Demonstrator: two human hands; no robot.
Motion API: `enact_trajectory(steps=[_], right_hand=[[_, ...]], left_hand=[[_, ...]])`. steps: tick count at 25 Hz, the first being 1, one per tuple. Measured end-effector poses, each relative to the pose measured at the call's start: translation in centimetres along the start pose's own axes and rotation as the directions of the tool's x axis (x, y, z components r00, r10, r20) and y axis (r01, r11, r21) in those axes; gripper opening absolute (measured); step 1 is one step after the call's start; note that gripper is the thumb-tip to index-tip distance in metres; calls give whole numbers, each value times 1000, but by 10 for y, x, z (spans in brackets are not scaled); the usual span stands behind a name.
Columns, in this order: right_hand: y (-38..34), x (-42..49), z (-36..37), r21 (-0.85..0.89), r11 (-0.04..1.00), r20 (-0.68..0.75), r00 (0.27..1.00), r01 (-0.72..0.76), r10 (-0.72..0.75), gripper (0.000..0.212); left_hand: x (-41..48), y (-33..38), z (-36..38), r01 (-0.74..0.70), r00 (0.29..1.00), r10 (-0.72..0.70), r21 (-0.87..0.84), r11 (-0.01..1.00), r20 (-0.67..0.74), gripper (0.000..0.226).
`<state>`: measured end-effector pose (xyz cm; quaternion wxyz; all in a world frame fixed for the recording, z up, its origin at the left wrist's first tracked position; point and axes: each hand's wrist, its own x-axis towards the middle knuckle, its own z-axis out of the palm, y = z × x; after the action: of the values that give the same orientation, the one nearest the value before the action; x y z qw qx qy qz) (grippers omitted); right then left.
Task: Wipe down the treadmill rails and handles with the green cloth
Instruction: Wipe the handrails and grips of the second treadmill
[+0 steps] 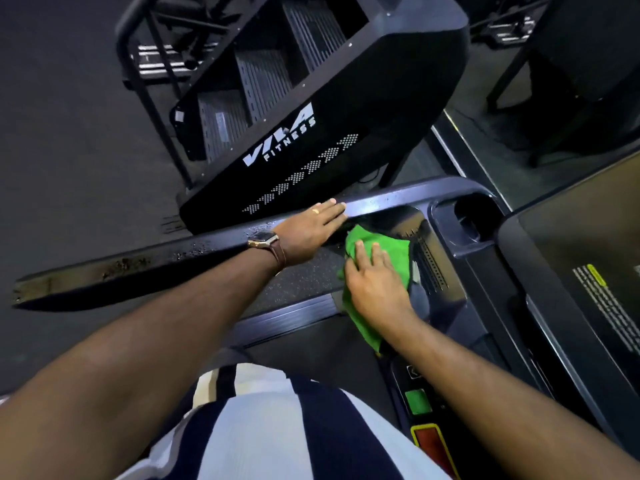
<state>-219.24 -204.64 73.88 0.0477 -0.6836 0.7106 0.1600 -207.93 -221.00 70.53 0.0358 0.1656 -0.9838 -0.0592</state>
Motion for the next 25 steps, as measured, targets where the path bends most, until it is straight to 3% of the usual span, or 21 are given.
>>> enact_trajectory(steps=[3, 6, 8, 10, 13, 16, 19, 22, 24, 25], right_hand=[[3, -12, -28, 84, 993, -3, 996, 87, -87, 33], [-2, 5, -56, 383, 923, -215, 970, -22, 113, 23], [-25, 21, -70, 508, 861, -398, 887, 0, 235, 24], [-60, 37, -74, 486, 865, -575, 790, 120, 214, 32], [-121, 51, -81, 267, 933, -752, 658, 243, 44, 35], [-200, 56, -96, 95, 925, -804, 576, 368, -146, 30], [-271, 68, -108, -27, 884, -782, 541, 466, -310, 25], [-333, 86, -106, -111, 840, -716, 543, 531, -438, 26], [-367, 96, -97, -124, 817, -655, 573, 562, -493, 30], [-380, 99, -89, -116, 819, -609, 611, 562, -506, 35]], left_hand=[[-22, -1, -5, 55, 997, -57, -50, 997, -42, 68], [-52, -8, -15, 116, 982, -128, -98, 988, -136, 60], [-81, -18, -25, 140, 963, -161, -111, 984, -216, 49], [-115, -31, -32, 180, 941, -209, -129, 975, -267, 42], [-176, -55, -40, 276, 892, -313, -156, 948, -325, 36], [-259, -84, -46, 427, 757, -475, -212, 879, -449, 32], [-336, -104, -43, 587, 530, -636, -299, 753, -561, 27], [-388, -117, -34, 684, 331, -777, -431, 589, -536, 29], [-409, -120, -28, 685, 277, -815, -491, 539, -508, 31], [-416, -119, -26, 673, 285, -820, -505, 540, -497, 32]])
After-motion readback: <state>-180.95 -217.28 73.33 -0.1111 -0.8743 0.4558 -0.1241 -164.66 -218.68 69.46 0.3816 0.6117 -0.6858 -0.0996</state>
